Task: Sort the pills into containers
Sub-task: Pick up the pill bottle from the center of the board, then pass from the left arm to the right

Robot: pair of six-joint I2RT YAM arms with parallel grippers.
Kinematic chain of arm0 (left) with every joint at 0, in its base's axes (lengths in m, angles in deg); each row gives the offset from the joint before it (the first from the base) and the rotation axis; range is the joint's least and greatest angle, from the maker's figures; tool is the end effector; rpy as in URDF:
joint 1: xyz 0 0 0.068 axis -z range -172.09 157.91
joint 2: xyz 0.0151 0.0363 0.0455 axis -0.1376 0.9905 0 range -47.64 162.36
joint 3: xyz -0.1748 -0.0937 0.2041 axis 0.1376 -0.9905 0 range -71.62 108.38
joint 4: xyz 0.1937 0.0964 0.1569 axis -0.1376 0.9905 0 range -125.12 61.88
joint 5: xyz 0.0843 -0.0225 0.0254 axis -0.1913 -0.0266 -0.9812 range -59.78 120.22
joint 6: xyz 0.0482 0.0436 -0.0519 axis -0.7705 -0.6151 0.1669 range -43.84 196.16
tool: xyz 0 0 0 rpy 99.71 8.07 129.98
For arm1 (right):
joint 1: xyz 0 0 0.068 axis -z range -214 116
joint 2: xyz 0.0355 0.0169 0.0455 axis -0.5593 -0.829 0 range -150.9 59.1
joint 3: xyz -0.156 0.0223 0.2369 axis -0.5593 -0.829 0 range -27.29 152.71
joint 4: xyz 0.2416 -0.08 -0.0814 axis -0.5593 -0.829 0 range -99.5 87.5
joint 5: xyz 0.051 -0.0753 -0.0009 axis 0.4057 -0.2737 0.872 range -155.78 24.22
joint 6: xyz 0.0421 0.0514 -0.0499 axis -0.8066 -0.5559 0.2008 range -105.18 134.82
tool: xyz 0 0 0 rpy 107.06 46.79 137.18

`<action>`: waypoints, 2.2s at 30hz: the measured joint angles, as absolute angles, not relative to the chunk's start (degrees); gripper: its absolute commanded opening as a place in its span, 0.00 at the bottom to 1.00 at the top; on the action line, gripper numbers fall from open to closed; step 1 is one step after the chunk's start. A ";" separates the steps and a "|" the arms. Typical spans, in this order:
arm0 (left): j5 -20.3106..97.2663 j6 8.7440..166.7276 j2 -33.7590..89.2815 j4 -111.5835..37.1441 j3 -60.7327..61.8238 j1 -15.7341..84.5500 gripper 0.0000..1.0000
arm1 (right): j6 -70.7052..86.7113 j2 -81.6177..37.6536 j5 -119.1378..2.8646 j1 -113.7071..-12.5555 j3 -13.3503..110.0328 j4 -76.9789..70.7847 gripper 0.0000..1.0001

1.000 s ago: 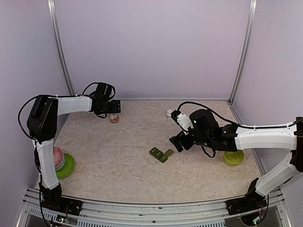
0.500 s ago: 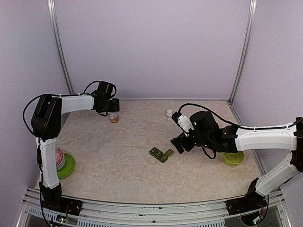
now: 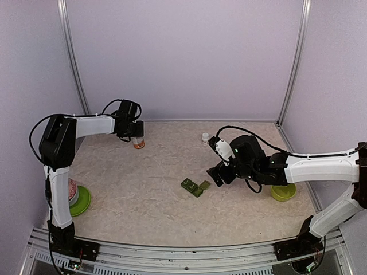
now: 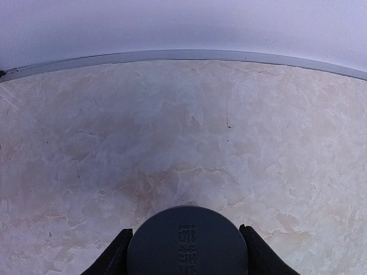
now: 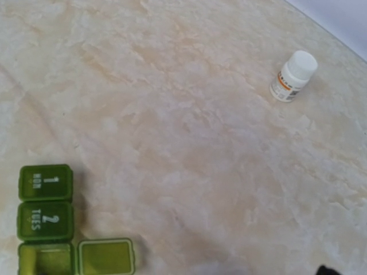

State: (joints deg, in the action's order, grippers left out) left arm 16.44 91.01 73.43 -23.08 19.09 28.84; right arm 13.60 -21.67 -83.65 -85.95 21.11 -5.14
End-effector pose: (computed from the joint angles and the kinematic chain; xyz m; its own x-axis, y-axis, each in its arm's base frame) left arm 0.4884 -0.1682 0.1773 -0.6556 -0.0158 -0.7549 0.0152 0.9993 -0.0342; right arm 0.2253 0.2517 0.2202 -0.3662 -0.4349 -0.8227 -0.5867 0.7941 -0.1586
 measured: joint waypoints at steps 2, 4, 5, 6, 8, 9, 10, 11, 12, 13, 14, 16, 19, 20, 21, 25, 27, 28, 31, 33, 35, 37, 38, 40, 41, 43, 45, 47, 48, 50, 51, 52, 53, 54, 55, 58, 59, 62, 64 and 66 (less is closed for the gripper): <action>16.48 90.92 73.43 -23.11 19.12 28.84 0.38 | 13.60 -21.67 -83.65 -85.95 21.09 -5.14 1.00; 16.50 90.88 73.43 -23.13 19.12 28.84 0.32 | 13.60 -21.67 -83.65 -85.95 21.04 -5.05 1.00; 16.52 90.83 73.43 -23.13 19.12 28.84 0.31 | 13.60 -21.67 -83.65 -85.95 21.02 -4.98 1.00; 16.59 90.81 73.43 -23.13 19.12 28.84 0.29 | 13.60 -21.67 -83.65 -85.95 20.96 -4.85 1.00; 16.87 90.79 73.43 -23.13 19.12 28.84 0.26 | 13.60 -21.67 -83.65 -85.95 20.89 -4.76 1.00; 17.20 90.72 73.43 -23.15 19.14 28.84 0.25 | 13.60 -21.67 -83.65 -85.95 20.85 -4.74 1.00; 17.68 90.61 73.43 -23.17 19.12 28.84 0.24 | 13.63 -21.67 -83.62 -85.95 20.85 -4.74 1.00; 18.05 90.40 73.41 -23.24 19.12 28.84 0.23 | 13.63 -21.67 -83.60 -85.95 20.85 -4.70 1.00; 18.64 90.16 73.37 -23.30 19.09 28.88 0.23 | 13.63 -21.67 -83.51 -85.95 20.85 -4.65 1.00; 19.43 89.98 73.21 -23.50 18.88 28.95 0.23 | 13.65 -21.67 -83.30 -85.95 20.85 -4.55 1.00; 20.28 89.74 72.93 -23.78 18.46 29.12 0.22 | 13.67 -21.67 -82.88 -85.95 20.85 -4.37 1.00; 22.34 89.52 71.79 -24.61 16.75 29.54 0.20 | 13.71 -21.65 -81.50 -85.95 20.85 -4.02 1.00; 27.50 89.54 68.43 -26.10 12.10 30.67 0.18 | 13.91 -20.97 -77.98 -85.93 20.50 -2.99 1.00; 29.57 89.57 67.07 -26.62 10.37 31.20 0.18 | 13.93 -20.52 -76.48 -85.93 20.32 -2.73 1.00; 31.25 89.61 66.04 -27.06 9.13 31.66 0.18 | 14.00 -20.08 -75.08 -85.93 20.13 -2.27 1.00; 39.84 90.13 60.71 -30.25 3.55 33.99 0.18 | 14.13 -17.70 -67.62 -85.88 18.51 1.07 1.00; 43.69 90.48 58.46 -32.22 1.70 35.24 0.18 | 14.13 -16.93 -64.41 -85.86 17.72 2.89 1.00; 45.11 90.68 57.63 -32.92 1.15 35.74 0.18 | 14.11 -16.62 -62.84 -85.84 17.31 3.78 1.00; 49.75 91.03 55.07 -35.43 -0.32 37.91 0.18 | 14.06 -16.08 -58.86 -85.84 16.15 6.47 1.00; 52.37 91.14 53.78 -37.07 -1.10 39.50 0.18 | 13.93 -15.68 -56.37 -85.84 15.19 8.35 1.00; 55.10 91.12 52.43 -38.60 -2.09 41.54 0.18 | 13.82 -15.03 -54.12 -85.82 14.14 10.36 1.00; 57.75 91.12 51.09 -40.02 -3.24 43.50 0.18 | 13.74 -14.05 -52.26 -85.82 13.07 12.42 1.00; 59.03 91.10 50.44 -40.77 -3.81 44.42 0.17 | 13.67 -13.56 -51.43 -85.82 12.65 13.25 1.00; 61.29 91.07 49.30 -42.43 -4.91 46.06 0.17 | 13.63 -12.78 -50.25 -85.77 12.02 14.69 1.00; 62.51 91.07 48.58 -43.39 -5.63 46.87 0.17 | 13.58 -12.38 -49.77 -85.73 11.78 15.37 1.00; 64.89 91.10 47.03 -45.31 -7.18 48.22 0.17 | 13.43 -11.60 -49.02 -85.71 11.30 16.68 1.00; 66.99 91.12 45.59 -47.19 -8.34 49.12 0.17 | 13.25 -10.72 -48.24 -85.69 10.68 18.03 1.00; 68.72 91.14 44.34 -49.40 -9.30 49.75 0.17 | 12.95 -9.72 -47.28 -85.64 9.87 19.45 1.00; 69.46 91.12 43.64 -50.60 -9.89 50.08 0.17 | 12.71 -9.32 -46.82 -85.62 9.50 20.26 1.00; 70.79 91.20 42.48 -52.61 -10.89 50.47 0.17 | 12.16 -8.89 -46.16 -85.60 8.93 21.55 1.00; 71.47 91.34 42.02 -53.53 -11.27 50.69 0.17 | 11.94 -8.80 -45.83 -85.58 8.72 22.23 1.00; 72.37 91.40 41.63 -54.67 -11.66 51.02 0.17 | 11.66 -8.80 -45.53 -85.55 8.52 22.86 1.00; 73.18 91.45 41.35 -55.67 -11.86 51.41 0.17 | 11.38 -8.80 -45.31 -85.53 8.45 23.10 1.00; 73.94 91.42 41.19 -56.48 -11.94 51.85 0.17 | 10.96 -8.80 -44.98 -85.51 8.41 23.41 1.00; 74.68 91.36 41.08 -57.27 -11.97 52.38 0.17 | 10.59 -8.82 -44.76 -85.44 8.41 23.80 1.00; 76.76 91.03 40.86 -58.82 -12.07 53.91 0.17 | 9.41 -8.82 -43.91 -85.29 8.41 25.18 1.00; 77.39 90.81 40.82 -59.15 -12.14 54.39 0.17 | 9.06 -8.82 -43.63 -85.29 8.41 25.53 0.99; 78.77 90.42 40.82 -60.17 -12.38 55.35 0.17 | 7.79 -8.84 -42.16 -85.27 8.41 26.75 0.97; 79.43 90.42 40.78 -61.51 -12.86 55.72 0.17 | 7.09 -9.02 -40.87 -85.25 8.41 27.82 0.95; 79.54 90.55 40.49 -63.56 -13.91 56.05 0.17 | 5.91 -9.46 -39.25 -85.25 8.41 29.38 0.92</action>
